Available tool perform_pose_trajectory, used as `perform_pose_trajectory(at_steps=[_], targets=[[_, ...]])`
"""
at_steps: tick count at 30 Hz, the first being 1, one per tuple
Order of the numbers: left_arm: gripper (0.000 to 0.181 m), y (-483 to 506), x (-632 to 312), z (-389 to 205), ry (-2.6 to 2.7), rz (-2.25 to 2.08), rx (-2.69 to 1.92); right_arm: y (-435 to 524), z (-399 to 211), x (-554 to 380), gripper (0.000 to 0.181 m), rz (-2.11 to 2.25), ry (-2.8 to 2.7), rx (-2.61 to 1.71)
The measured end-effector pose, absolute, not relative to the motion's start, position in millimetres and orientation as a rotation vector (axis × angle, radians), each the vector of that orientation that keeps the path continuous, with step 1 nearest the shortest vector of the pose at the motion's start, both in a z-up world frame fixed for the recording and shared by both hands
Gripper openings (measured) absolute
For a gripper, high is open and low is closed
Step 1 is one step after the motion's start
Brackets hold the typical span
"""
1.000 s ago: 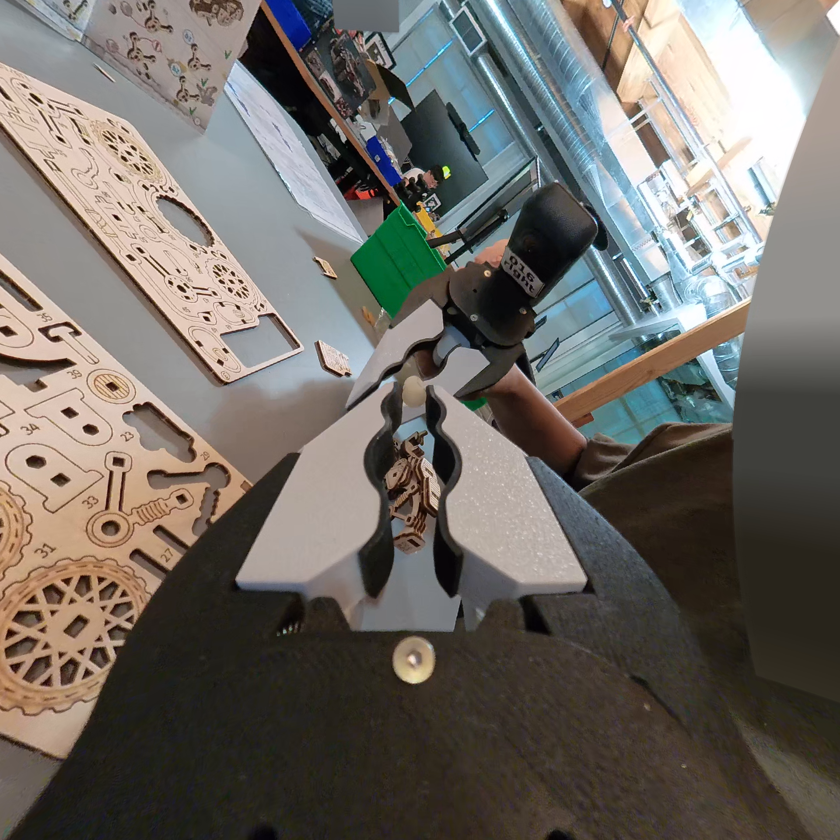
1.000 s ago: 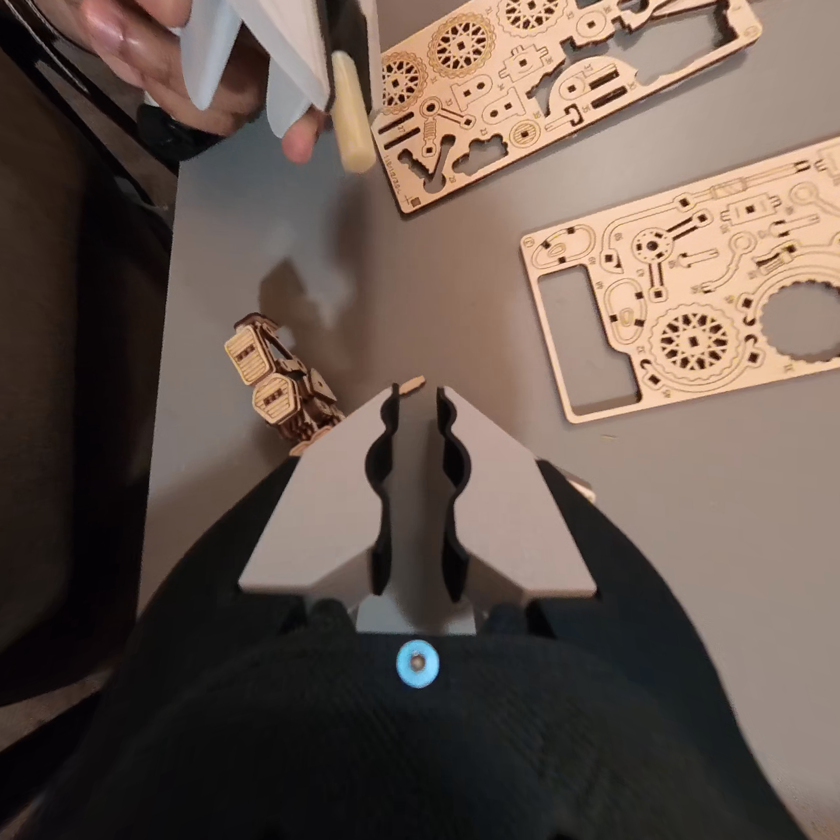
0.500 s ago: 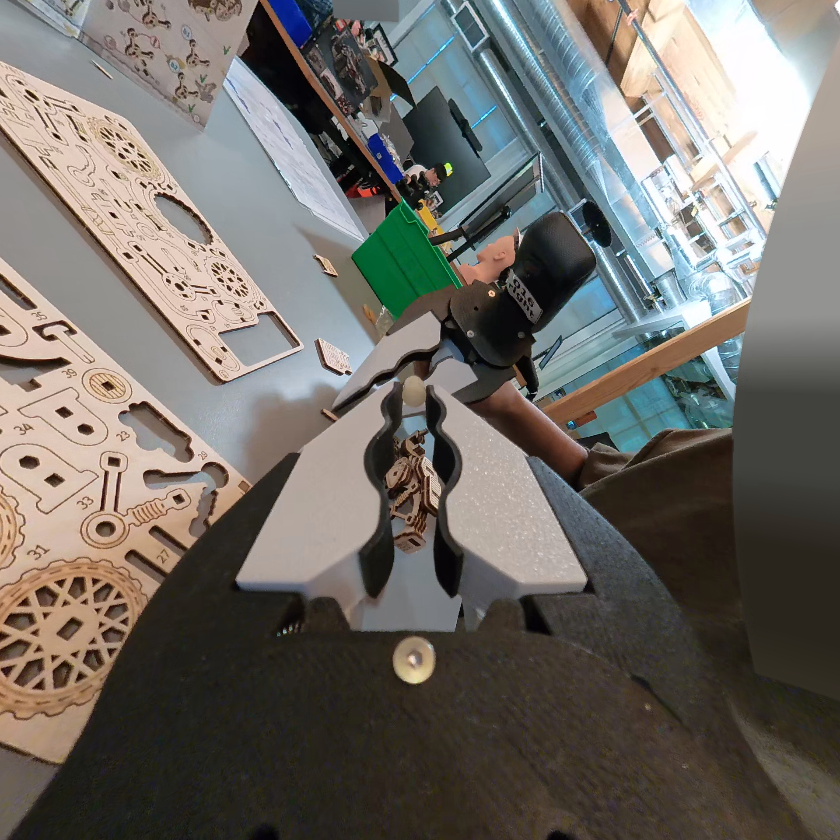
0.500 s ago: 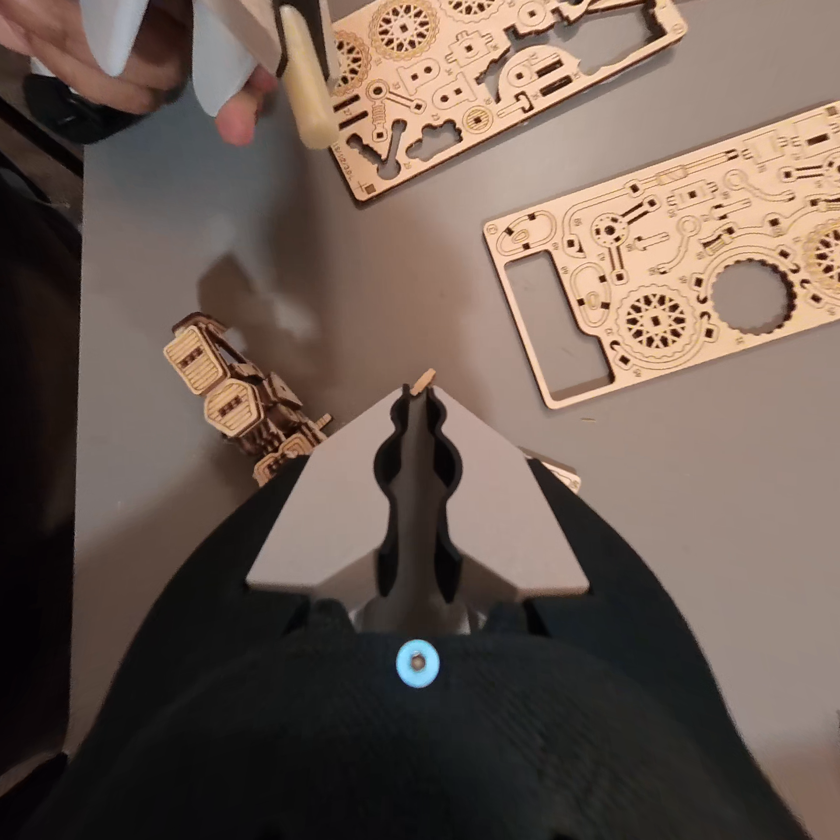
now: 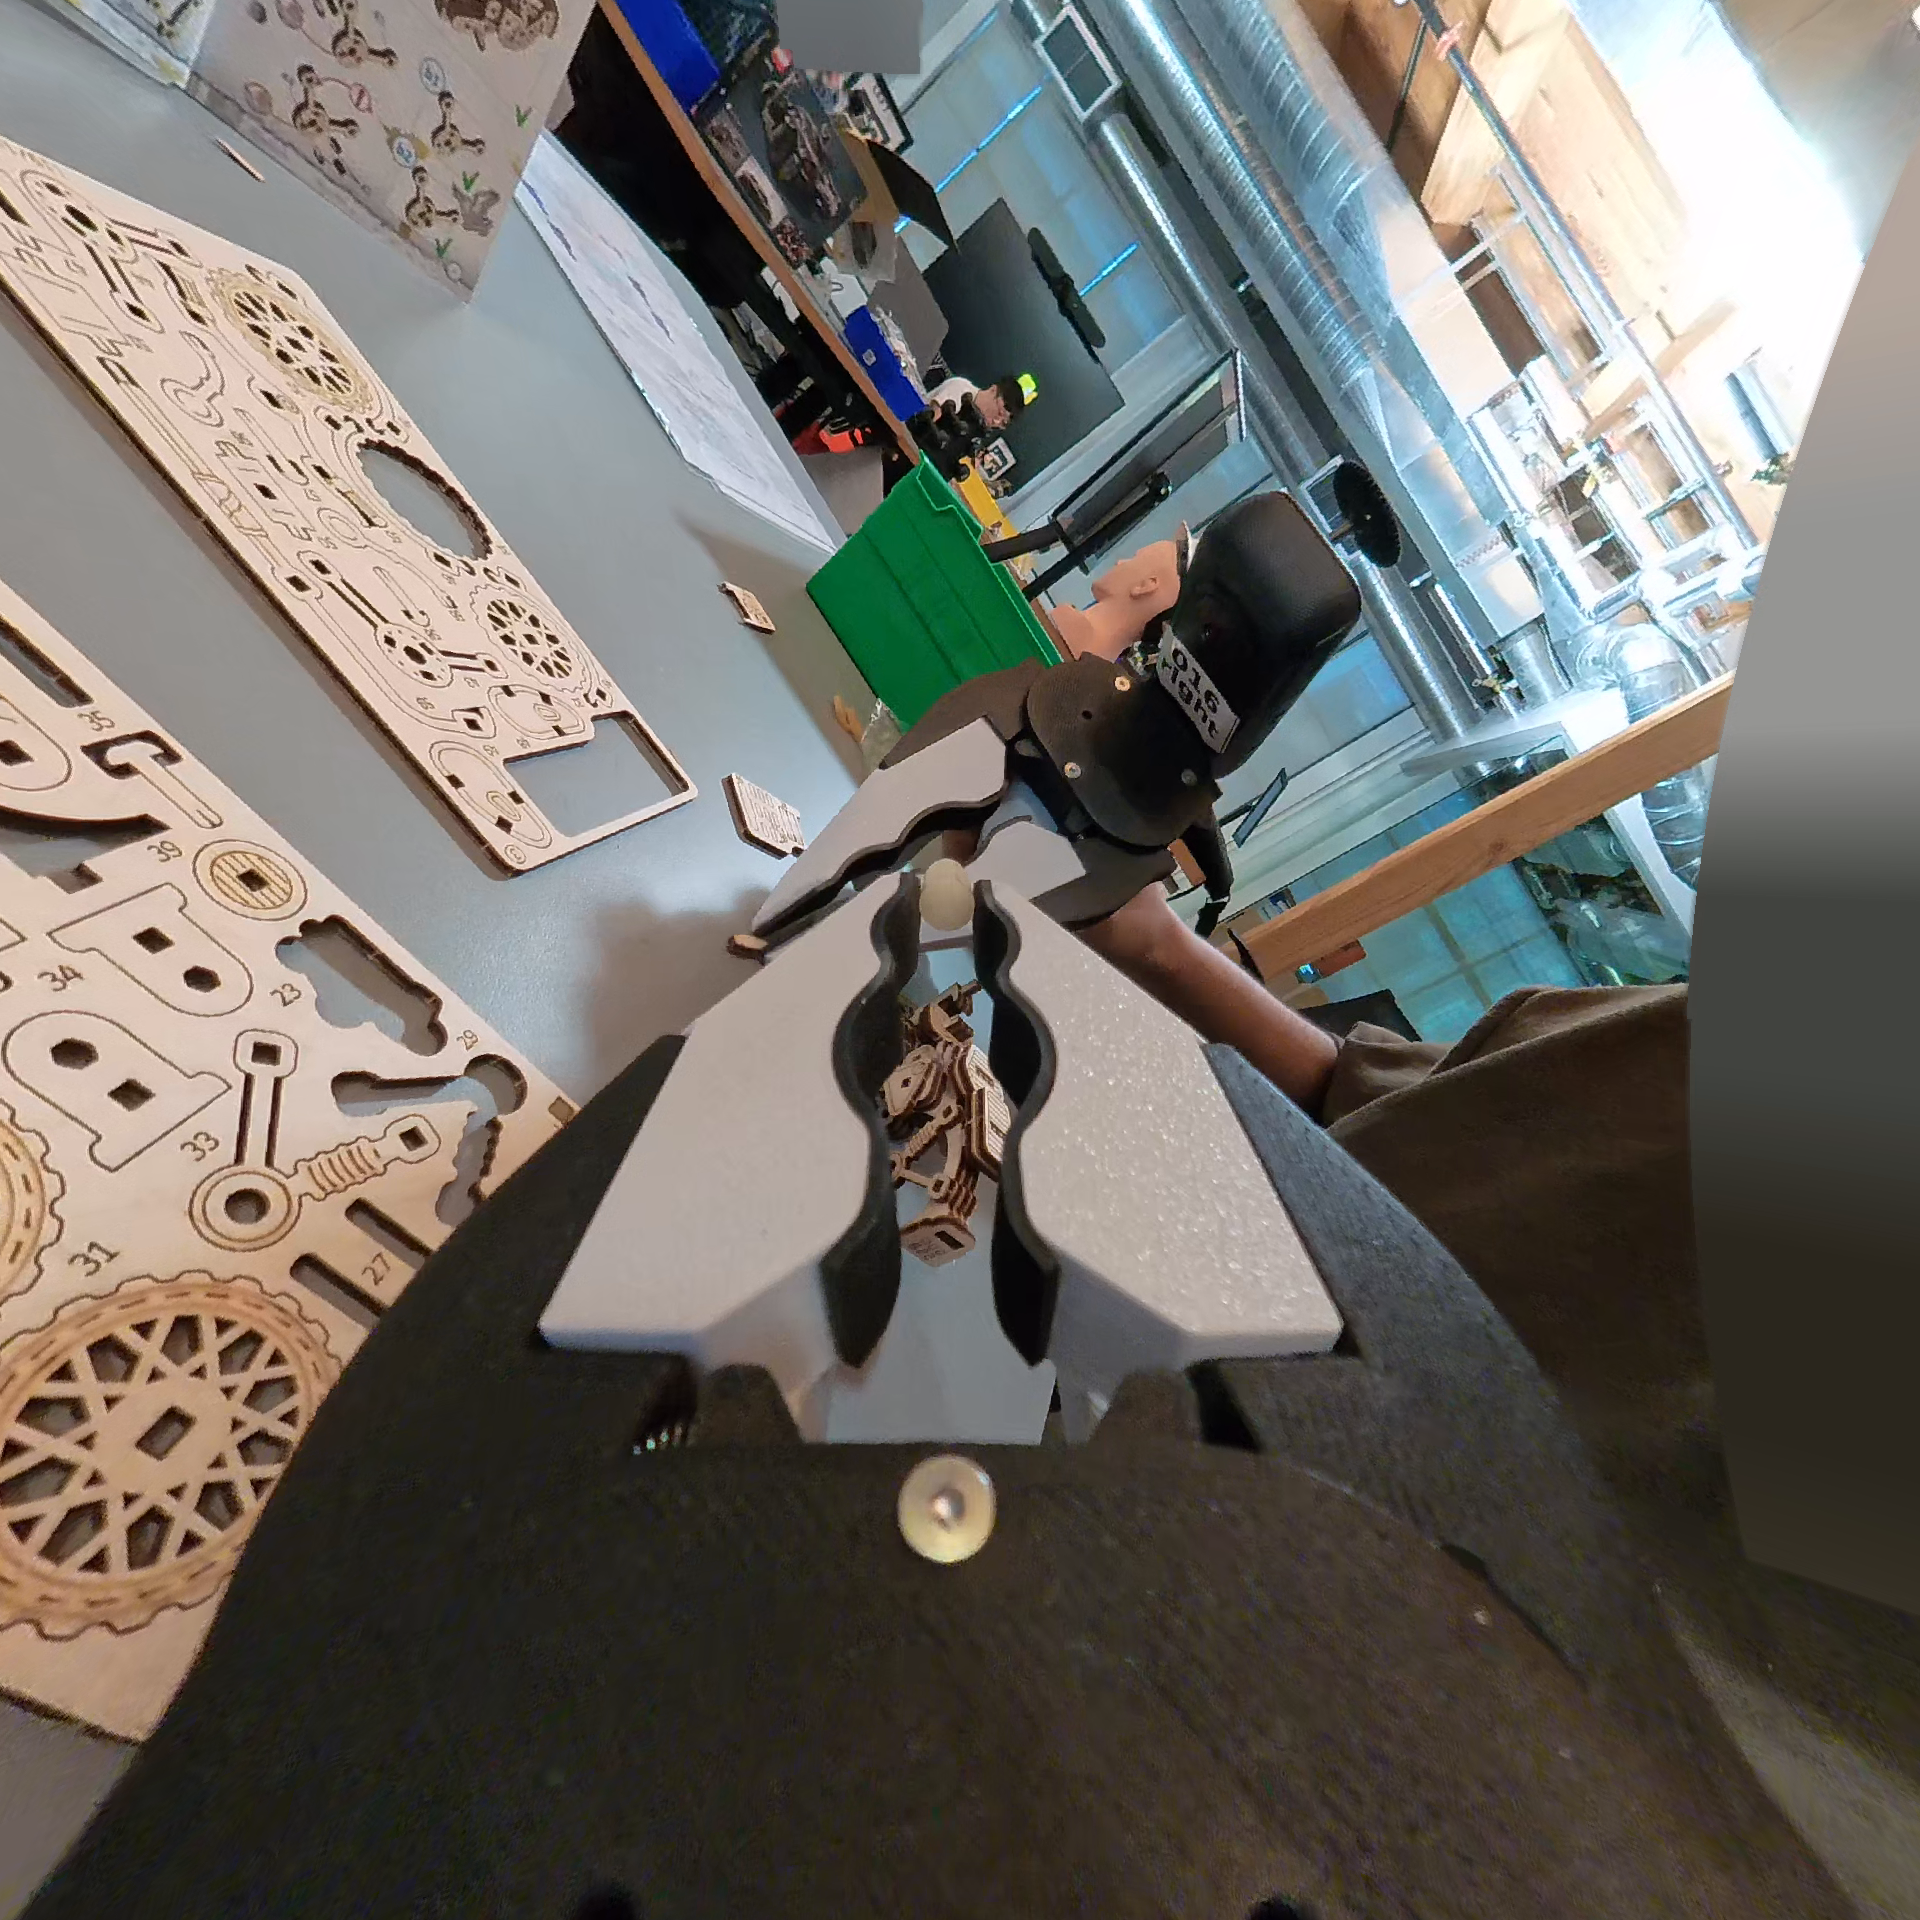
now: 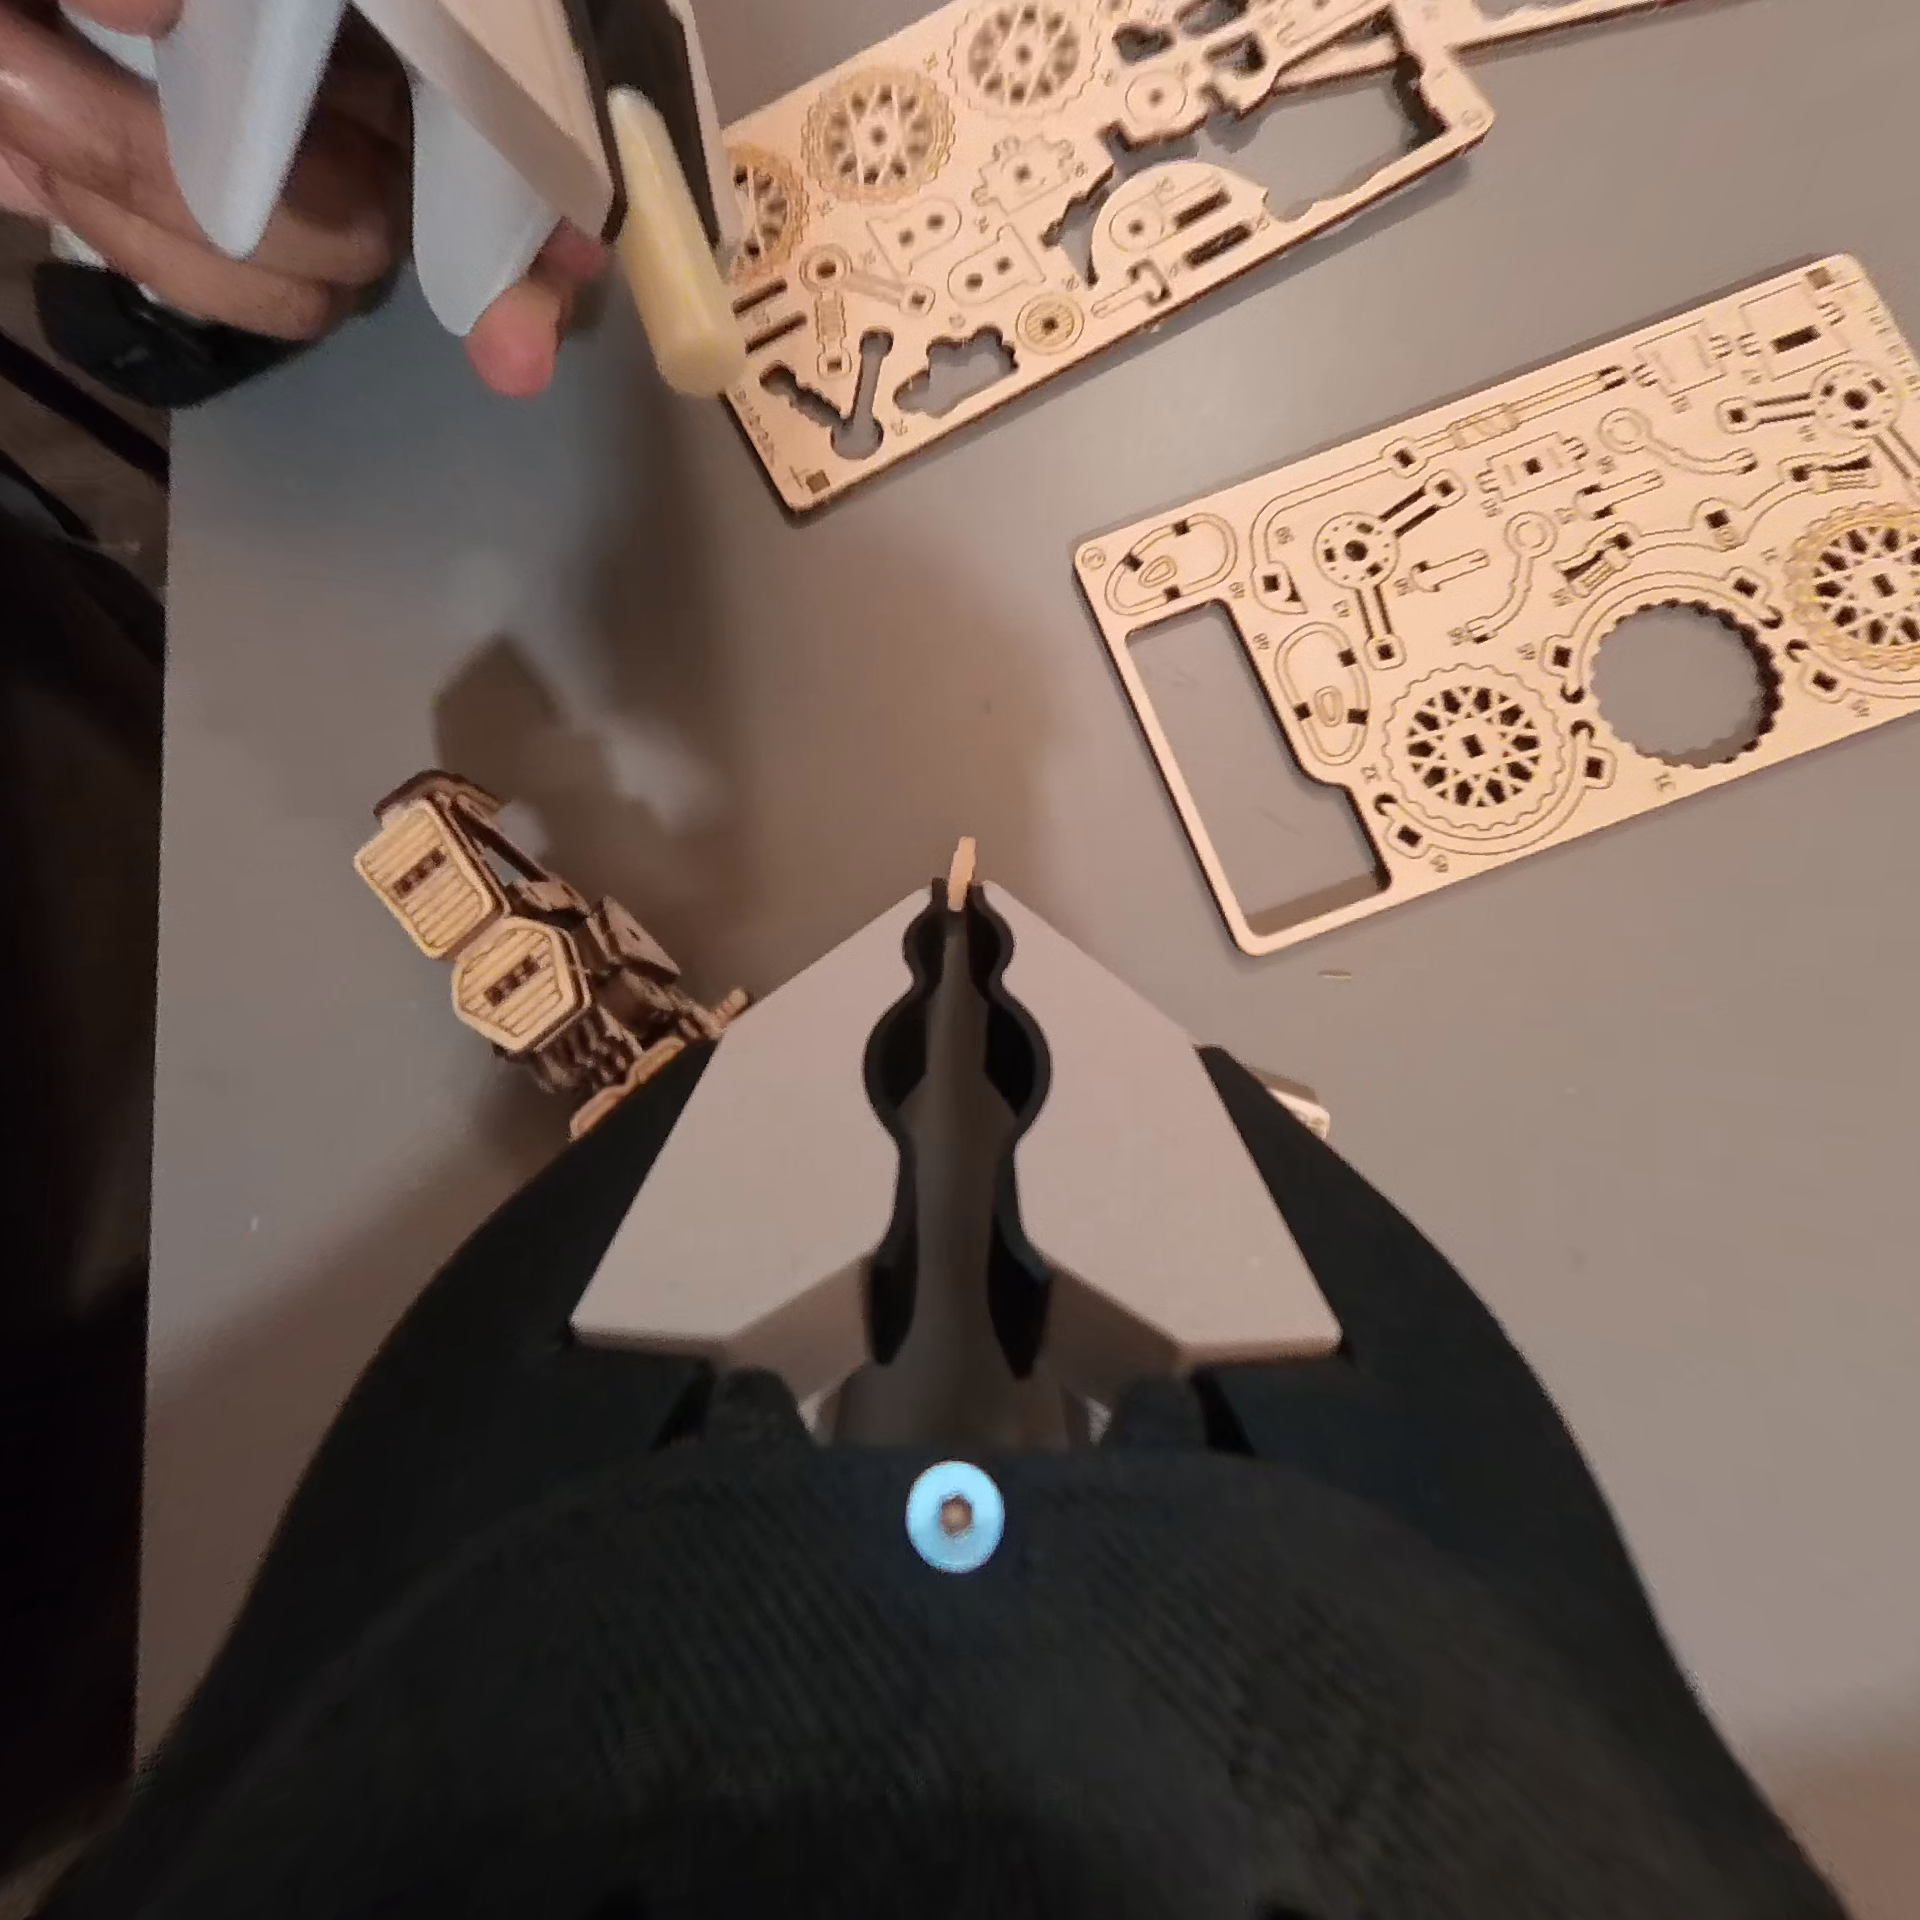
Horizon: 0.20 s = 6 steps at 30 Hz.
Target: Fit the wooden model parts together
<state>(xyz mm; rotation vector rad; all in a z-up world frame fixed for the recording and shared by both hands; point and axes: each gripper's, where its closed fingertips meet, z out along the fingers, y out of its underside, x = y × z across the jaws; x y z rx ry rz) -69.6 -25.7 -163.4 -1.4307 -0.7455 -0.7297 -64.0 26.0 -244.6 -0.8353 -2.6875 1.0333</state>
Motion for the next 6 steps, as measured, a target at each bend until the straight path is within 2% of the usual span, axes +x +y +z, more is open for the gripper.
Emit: perform_pose_trajectory(at_steps=[3,6], targets=[[0.007,-25.6,-69.7,-164.0,-0.745,-0.725,-1.434,14.8,-219.7,-65.2,0.001,1.371,-2.586,-0.977],[0.007,-25.1,-69.4,-163.1,-0.739,-0.723,-1.431,8.4,-167.8,-63.8,0.001,2.06,-2.345,-1.219]])
